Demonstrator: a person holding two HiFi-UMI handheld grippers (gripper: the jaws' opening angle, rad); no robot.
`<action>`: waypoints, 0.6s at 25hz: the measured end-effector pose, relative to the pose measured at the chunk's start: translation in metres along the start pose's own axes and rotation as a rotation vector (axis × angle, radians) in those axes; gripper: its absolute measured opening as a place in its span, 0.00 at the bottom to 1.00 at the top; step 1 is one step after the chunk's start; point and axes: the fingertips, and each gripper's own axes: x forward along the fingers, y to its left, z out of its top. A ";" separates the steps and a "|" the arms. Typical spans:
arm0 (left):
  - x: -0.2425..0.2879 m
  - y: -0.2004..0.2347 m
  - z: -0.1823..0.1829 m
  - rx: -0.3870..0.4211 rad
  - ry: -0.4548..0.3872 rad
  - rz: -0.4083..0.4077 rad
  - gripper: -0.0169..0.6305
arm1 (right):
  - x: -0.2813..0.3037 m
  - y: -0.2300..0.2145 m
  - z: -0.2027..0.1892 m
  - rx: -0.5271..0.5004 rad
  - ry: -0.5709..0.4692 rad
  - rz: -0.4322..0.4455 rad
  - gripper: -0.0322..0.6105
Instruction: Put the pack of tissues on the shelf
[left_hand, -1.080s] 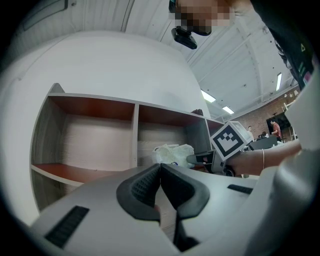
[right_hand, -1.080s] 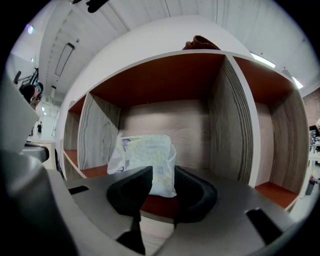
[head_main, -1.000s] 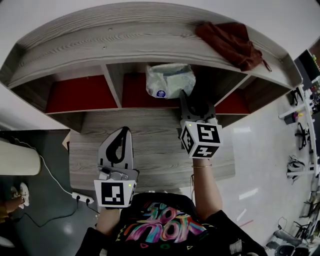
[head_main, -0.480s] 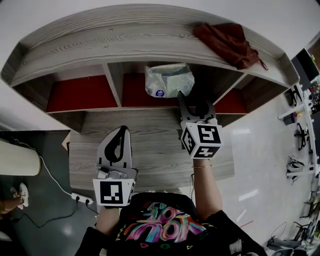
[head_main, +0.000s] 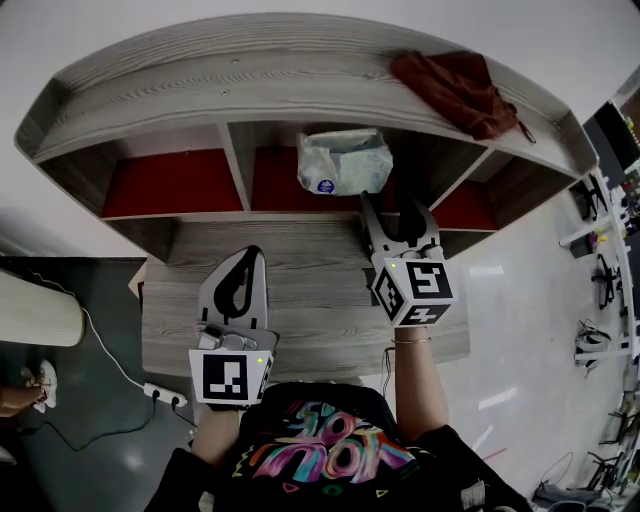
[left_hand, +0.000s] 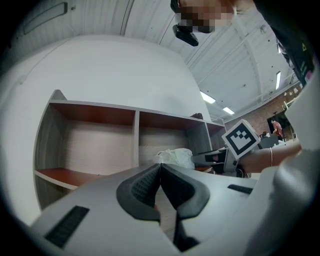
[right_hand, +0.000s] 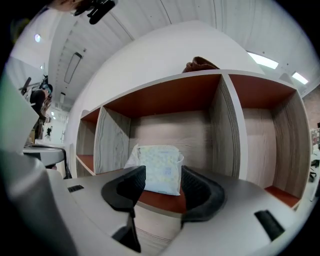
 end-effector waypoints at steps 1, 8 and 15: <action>-0.001 0.000 -0.001 0.019 0.005 -0.008 0.06 | -0.002 0.002 0.001 0.000 -0.003 0.007 0.39; -0.003 0.000 0.000 0.082 0.014 -0.030 0.06 | -0.024 0.012 0.017 -0.023 -0.042 0.046 0.39; -0.002 -0.002 0.006 0.081 0.001 -0.031 0.06 | -0.055 0.029 0.028 -0.060 -0.098 0.122 0.37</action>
